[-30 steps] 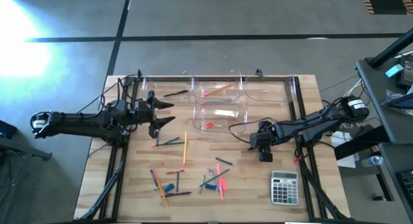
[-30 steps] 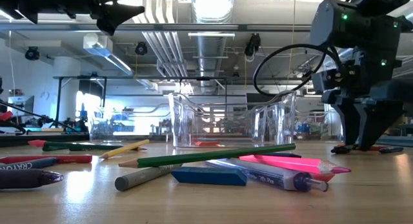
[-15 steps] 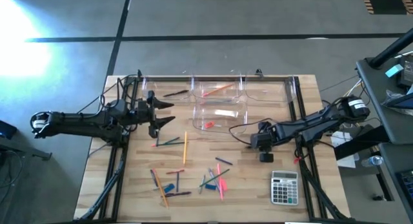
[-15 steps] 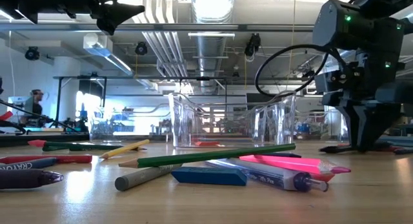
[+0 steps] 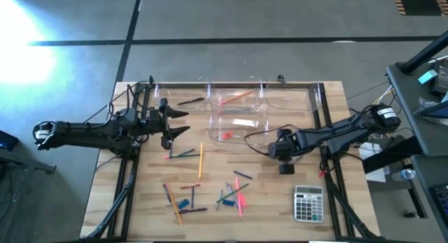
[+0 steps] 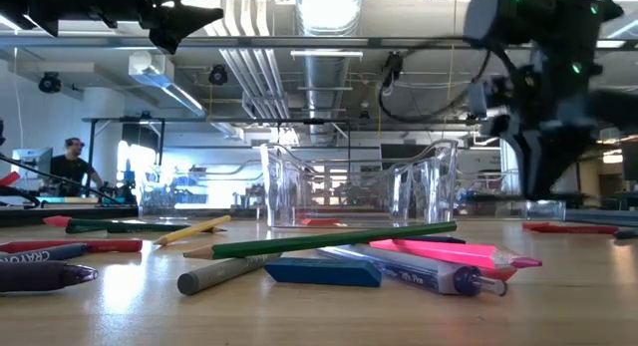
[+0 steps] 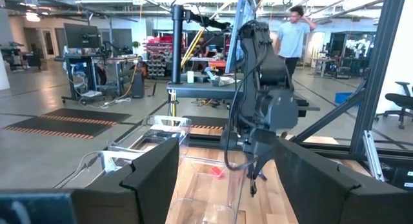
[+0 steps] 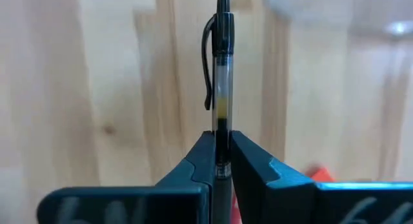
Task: Sort crayons/erasers/pens/pencils in bins
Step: Put the black pen into the top left transparent bin
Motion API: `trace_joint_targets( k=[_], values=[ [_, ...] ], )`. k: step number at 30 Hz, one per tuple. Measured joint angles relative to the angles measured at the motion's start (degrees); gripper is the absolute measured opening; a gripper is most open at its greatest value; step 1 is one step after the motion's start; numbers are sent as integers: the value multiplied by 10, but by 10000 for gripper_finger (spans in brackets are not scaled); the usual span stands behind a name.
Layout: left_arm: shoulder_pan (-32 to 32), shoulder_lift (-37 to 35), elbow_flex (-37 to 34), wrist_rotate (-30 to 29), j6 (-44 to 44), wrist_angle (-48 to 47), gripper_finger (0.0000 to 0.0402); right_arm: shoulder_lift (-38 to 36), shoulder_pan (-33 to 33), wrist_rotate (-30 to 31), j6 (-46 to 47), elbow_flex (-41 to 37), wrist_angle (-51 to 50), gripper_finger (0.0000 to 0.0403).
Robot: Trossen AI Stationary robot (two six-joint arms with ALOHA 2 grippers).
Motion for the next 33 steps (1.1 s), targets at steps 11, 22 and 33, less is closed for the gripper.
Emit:
trace_joint_targets(
  k=[11,22,33],
  values=[
    [0,-1,0,0,-4,14,239,0,-40,38,-152,168,70,25],
    [0,-54,0,-4,-25,-11,239,152,-237,-98,-290,336,238,25],
    [0,-102,-6,-9,-26,-69,239,397,-341,-228,-313,573,316,25]
  ],
)
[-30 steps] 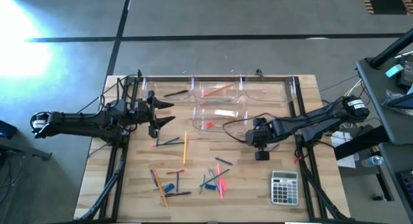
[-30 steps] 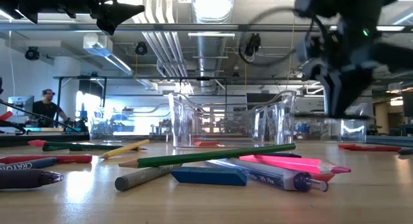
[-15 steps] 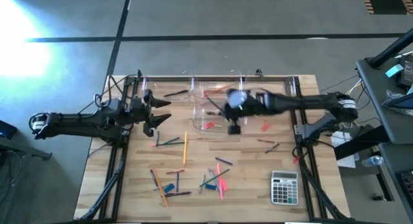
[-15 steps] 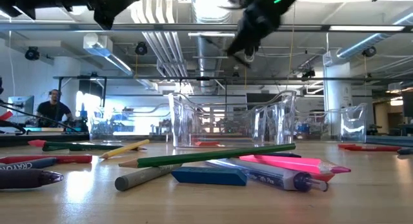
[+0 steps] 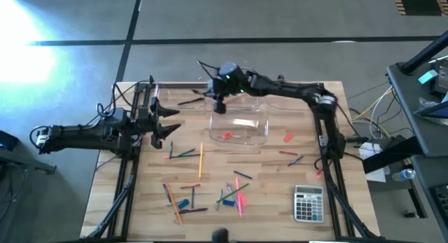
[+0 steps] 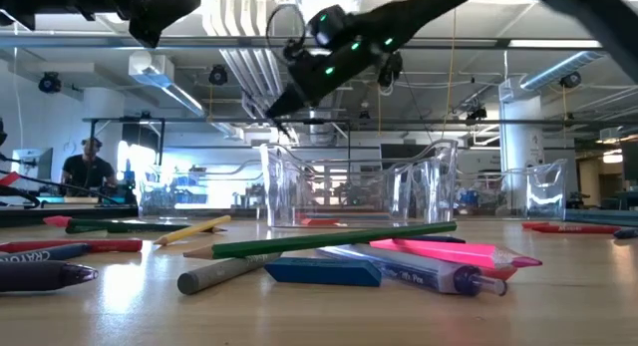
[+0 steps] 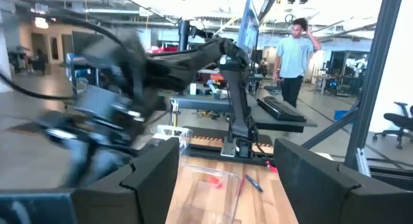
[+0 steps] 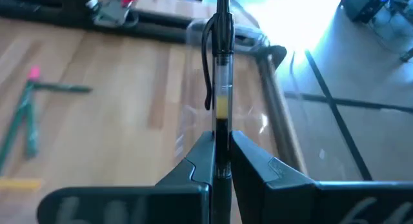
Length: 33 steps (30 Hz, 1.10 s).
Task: Sort crayons/erasers/pens/pencils in bins
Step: Put the black pen into the top left transparent bin, then put the red crayon into the top right transparent bin
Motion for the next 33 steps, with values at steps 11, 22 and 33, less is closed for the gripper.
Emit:
trace_joint_targets(
  k=[11,22,33],
  values=[
    [0,8,-2,0,-26,-22,239,204,-31,-69,61,262,-8,35],
    [0,15,-1,8,-45,-21,239,214,-36,-53,53,332,-158,199],
    [0,11,-1,9,-29,-16,239,31,-9,-43,8,278,-623,221]
  ],
)
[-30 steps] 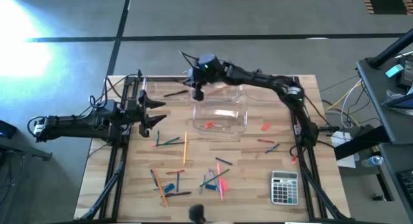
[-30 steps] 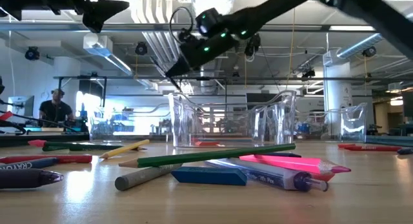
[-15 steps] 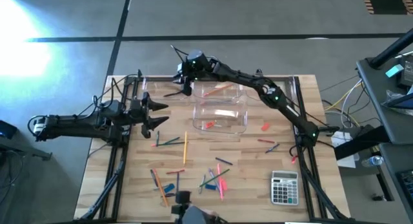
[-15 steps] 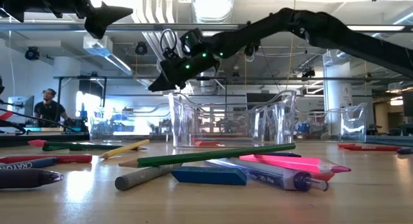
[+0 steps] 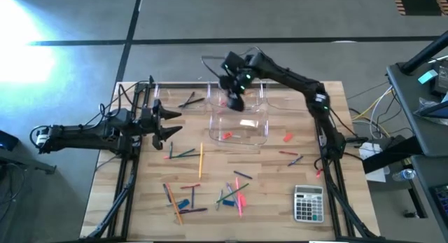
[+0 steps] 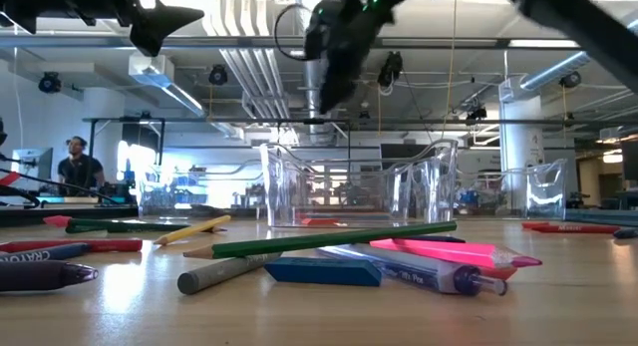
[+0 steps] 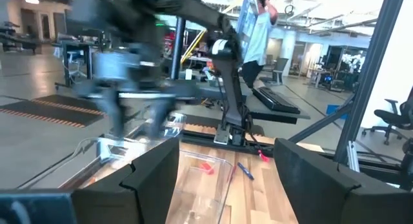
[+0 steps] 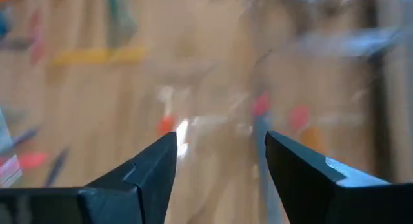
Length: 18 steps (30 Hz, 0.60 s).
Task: Sort crayons/erasers/pens/pencils in bins
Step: Put the red crayon into the top right transparent bin
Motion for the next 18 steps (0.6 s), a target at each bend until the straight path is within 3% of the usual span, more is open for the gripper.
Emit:
trace_joint_targets(
  k=[4,10,18],
  values=[
    [0,4,0,0,0,20,239,-104,47,60,28,-133,-1,213],
    [0,20,0,1,8,45,239,-302,118,172,125,-380,85,210],
    [0,63,0,30,44,115,239,-576,178,190,288,-664,140,210]
  ],
)
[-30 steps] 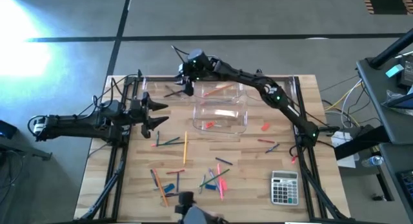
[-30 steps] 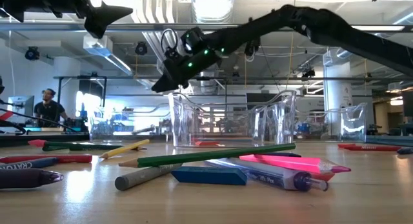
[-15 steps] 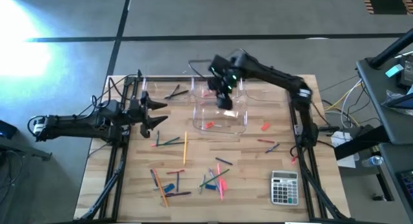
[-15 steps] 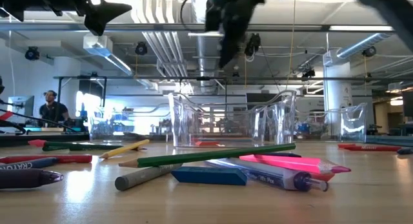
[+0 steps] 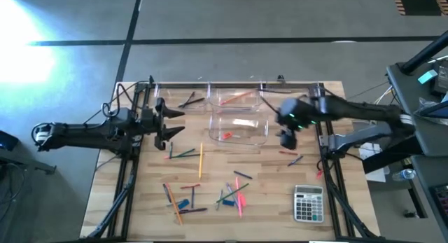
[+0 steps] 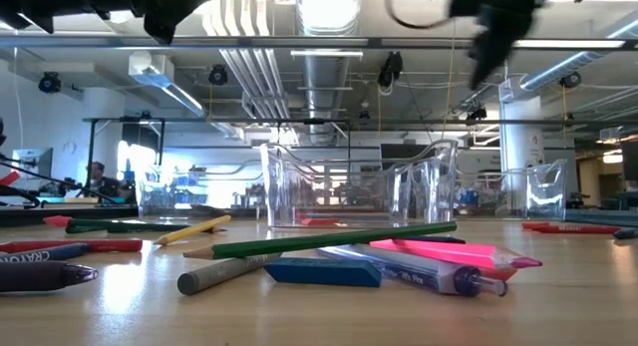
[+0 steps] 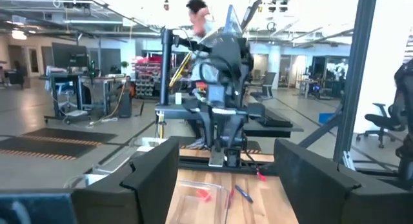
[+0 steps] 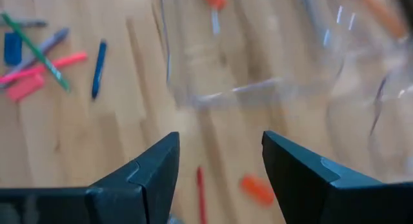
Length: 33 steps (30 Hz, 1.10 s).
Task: Sort crayons/erasers/pens/pencils in bins
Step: Put the red crayon into the top right transparent bin
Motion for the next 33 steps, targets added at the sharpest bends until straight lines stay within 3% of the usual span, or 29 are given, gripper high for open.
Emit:
trace_joint_targets(
  k=[5,10,25,33],
  values=[
    [0,42,2,0,0,43,239,-100,34,0,84,-109,-1,210],
    [0,80,3,0,1,87,239,-112,64,10,134,-169,3,210],
    [0,89,7,0,0,100,239,67,73,31,160,-224,71,210],
    [0,85,6,0,0,101,239,106,73,31,144,-229,135,210]
  ],
)
